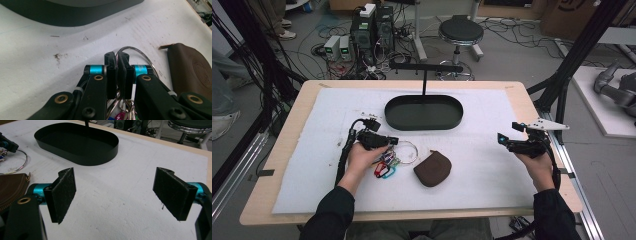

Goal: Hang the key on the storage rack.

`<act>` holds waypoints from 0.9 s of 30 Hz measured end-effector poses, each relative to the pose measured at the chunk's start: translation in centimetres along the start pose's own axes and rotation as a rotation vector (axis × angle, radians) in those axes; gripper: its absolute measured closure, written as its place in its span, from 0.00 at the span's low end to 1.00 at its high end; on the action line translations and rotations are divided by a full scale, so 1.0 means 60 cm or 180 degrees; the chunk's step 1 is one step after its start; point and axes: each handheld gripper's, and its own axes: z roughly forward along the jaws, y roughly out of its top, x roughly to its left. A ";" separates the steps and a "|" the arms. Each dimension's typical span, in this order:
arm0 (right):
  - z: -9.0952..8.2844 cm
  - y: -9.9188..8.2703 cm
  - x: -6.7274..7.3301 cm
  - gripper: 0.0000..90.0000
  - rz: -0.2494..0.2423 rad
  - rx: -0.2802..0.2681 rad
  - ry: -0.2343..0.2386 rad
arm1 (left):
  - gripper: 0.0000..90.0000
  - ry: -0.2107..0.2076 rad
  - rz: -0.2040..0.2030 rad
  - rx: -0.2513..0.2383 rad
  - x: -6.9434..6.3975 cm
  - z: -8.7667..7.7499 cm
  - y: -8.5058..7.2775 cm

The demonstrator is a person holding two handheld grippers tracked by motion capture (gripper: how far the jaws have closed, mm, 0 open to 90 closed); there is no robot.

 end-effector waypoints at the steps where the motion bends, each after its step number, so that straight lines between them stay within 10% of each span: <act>1: 0.000 0.000 0.001 0.21 0.0010 0.0004 -0.0004 | 0.96 -0.0032 0.0041 -0.0018 -0.001 -0.003 0.000; 8: 0.000 0.000 0.000 0.21 -0.0004 -0.0005 -0.0002 | 0.96 -0.0167 0.0255 -0.0164 -0.014 -0.020 0.002; 16: -0.002 0.001 0.002 0.21 -0.0007 -0.0018 -0.0005 | 0.96 -0.0157 0.0994 -0.0424 -0.049 -0.058 0.003; 27: -0.002 0.002 0.003 0.21 -0.0024 -0.0026 -0.0004 | 0.96 -0.0108 0.1268 -0.0528 -0.068 -0.078 0.000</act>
